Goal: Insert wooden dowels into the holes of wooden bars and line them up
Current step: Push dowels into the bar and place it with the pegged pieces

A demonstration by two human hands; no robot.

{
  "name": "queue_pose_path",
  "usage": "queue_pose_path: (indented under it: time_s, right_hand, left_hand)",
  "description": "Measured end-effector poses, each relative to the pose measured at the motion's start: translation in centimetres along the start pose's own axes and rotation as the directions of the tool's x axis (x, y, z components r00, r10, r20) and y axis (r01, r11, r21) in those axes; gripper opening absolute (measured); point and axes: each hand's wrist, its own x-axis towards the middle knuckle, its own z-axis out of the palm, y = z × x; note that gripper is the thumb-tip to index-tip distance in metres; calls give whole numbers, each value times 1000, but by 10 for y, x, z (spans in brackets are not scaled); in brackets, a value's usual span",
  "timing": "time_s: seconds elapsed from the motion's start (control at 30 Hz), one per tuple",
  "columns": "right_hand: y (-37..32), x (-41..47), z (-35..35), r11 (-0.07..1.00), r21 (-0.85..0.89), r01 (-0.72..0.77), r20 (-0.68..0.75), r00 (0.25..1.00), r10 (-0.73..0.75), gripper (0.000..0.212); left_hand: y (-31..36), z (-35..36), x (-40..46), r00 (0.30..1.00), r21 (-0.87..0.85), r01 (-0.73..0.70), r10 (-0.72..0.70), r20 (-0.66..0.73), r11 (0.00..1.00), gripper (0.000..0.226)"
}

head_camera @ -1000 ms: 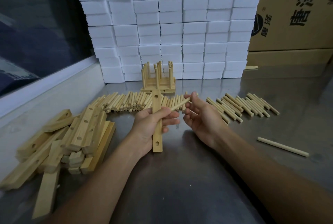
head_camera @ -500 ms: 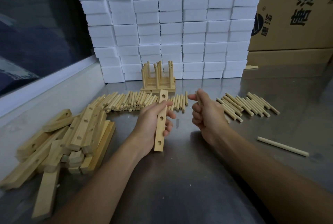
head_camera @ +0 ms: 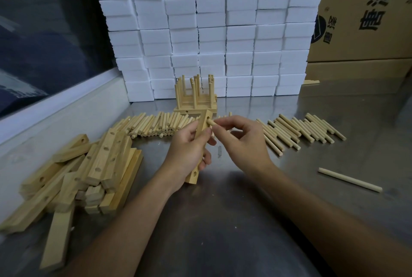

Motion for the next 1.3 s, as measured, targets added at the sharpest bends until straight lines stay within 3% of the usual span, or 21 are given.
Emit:
queue_pose_path:
  time_s: [0.3, 0.47, 0.63, 0.73, 0.8, 0.83, 0.9, 1.07, 1.13, 1.2, 1.27, 1.3]
  right_hand:
    - [10, 2, -7, 982, -155, 105, 32, 994, -102, 13]
    - [10, 0, -12, 846, -404, 349, 62, 933, -355, 8]
    - [11, -6, -11, 799, -475, 368, 28, 914, -405, 2]
    - [4, -7, -6, 882, -426, 200, -13, 974, -228, 6]
    - [-2, -3, -5, 979, -201, -40, -31, 999, 34, 12]
    - [-5, 0, -7, 981, -29, -194, -11, 981, 194, 15]
    - [-8, 4, -11, 866, 227, -446, 87, 895, 438, 17]
    - [-7, 4, -11, 768, 327, -551, 135, 831, 539, 12]
    - [-9, 6, -13, 697, 396, -597, 200, 797, 569, 12]
    - [-9, 12, -21, 559, 515, -650, 266, 741, 616, 9]
    - [-8, 18, -31, 418, 629, -656, 308, 703, 641, 7]
    - [-8, 19, -34, 389, 657, -646, 318, 705, 634, 9]
  left_hand:
    - [-1, -3, 3, 993, 187, -105, 112, -32, 977, 22]
    - [-8, -3, 5, 983, 336, -179, 183, 22, 925, 29]
    - [-10, -2, 5, 971, 415, -233, 230, 57, 880, 13]
    - [-9, -3, 3, 960, 477, -269, 270, 67, 837, 13]
    - [-9, -3, 2, 950, 514, -296, 305, 70, 805, 12]
    - [-8, -4, 2, 945, 533, -309, 320, 75, 788, 11]
    - [-7, -4, 1, 939, 573, -323, 333, 90, 754, 13]
    - [-8, -6, 4, 960, 638, -274, 246, 134, 720, 43]
    - [-10, -5, 3, 975, 756, -199, 205, 88, 624, 54]
    - [-11, -5, 2, 969, 825, -159, 246, 25, 542, 37]
    - [-11, -4, 1, 964, 798, -142, 265, -23, 586, 16]
    - [-10, -3, 2, 969, 761, -132, 243, -34, 635, 16]
